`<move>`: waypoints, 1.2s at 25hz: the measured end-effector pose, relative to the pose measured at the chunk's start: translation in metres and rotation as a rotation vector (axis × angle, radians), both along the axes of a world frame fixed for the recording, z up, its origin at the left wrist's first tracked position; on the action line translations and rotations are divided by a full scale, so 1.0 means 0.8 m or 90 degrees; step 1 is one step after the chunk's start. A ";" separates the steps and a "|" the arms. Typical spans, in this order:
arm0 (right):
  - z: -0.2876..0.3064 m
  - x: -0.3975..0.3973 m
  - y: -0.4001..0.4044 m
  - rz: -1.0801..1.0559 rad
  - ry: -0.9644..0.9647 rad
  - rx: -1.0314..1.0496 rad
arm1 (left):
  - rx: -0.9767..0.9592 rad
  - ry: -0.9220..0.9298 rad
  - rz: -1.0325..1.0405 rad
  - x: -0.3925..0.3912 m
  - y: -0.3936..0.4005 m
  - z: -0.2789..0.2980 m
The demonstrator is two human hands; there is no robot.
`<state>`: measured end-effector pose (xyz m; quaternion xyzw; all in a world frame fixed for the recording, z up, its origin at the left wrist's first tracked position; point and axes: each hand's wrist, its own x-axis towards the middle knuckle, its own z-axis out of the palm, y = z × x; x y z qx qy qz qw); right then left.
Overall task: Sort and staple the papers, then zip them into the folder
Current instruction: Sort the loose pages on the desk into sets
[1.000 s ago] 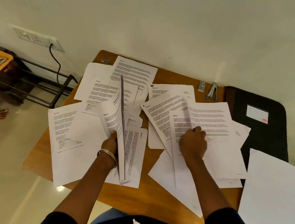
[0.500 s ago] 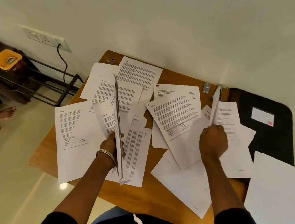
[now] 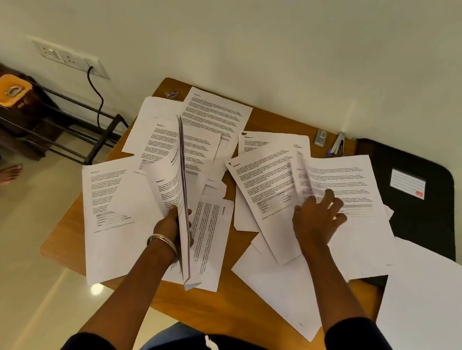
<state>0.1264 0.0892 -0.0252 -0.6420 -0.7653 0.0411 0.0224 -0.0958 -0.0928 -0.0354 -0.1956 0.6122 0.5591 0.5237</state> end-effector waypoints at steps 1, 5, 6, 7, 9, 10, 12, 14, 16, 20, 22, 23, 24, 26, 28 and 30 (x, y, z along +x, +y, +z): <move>-0.005 -0.011 -0.010 0.047 -0.004 0.017 | -0.002 0.003 -0.001 0.000 -0.001 0.001; -0.032 -0.054 -0.056 0.258 -0.027 -0.055 | -0.019 0.002 0.003 -0.002 -0.006 -0.001; -0.036 -0.057 -0.060 0.259 -0.027 -0.074 | -0.022 0.000 0.002 -0.002 -0.008 -0.001; -0.037 -0.059 -0.059 0.250 -0.013 -0.080 | -0.022 0.000 0.001 -0.003 -0.009 -0.002; -0.031 -0.052 -0.046 0.201 0.041 -0.071 | -0.020 0.002 0.005 -0.005 -0.011 -0.006; -0.027 -0.046 -0.037 0.165 0.060 -0.051 | -0.020 0.002 0.008 -0.006 -0.012 -0.008; -0.017 -0.027 -0.014 0.075 0.093 -0.009 | -0.019 -0.002 0.009 -0.005 -0.012 -0.011; -0.009 -0.008 0.003 -0.013 0.128 -0.021 | -0.008 -0.008 0.014 -0.004 -0.011 -0.011; -0.007 0.007 0.011 -0.073 0.155 -0.030 | 0.002 -0.017 0.014 -0.002 -0.007 -0.009; -0.006 0.014 0.014 -0.106 0.207 -0.029 | -0.016 -0.008 -0.009 0.000 0.000 -0.016; -0.007 0.010 0.007 -0.061 0.235 -0.031 | -0.020 -0.009 -0.025 0.000 0.000 -0.021; -0.007 0.007 0.003 -0.025 0.241 -0.032 | -0.021 -0.013 -0.033 0.000 0.000 -0.022; -0.008 0.005 -0.002 0.030 0.244 -0.031 | -0.024 -0.014 -0.037 0.000 -0.001 -0.024; -0.014 0.000 -0.016 0.182 0.224 -0.034 | -0.027 -0.010 -0.034 -0.001 -0.003 -0.024; -0.028 0.002 -0.042 0.332 0.141 -0.042 | -0.027 -0.013 -0.040 0.000 -0.004 -0.023; -0.042 0.012 -0.076 0.403 0.058 -0.037 | -0.018 -0.012 -0.034 0.000 -0.006 -0.019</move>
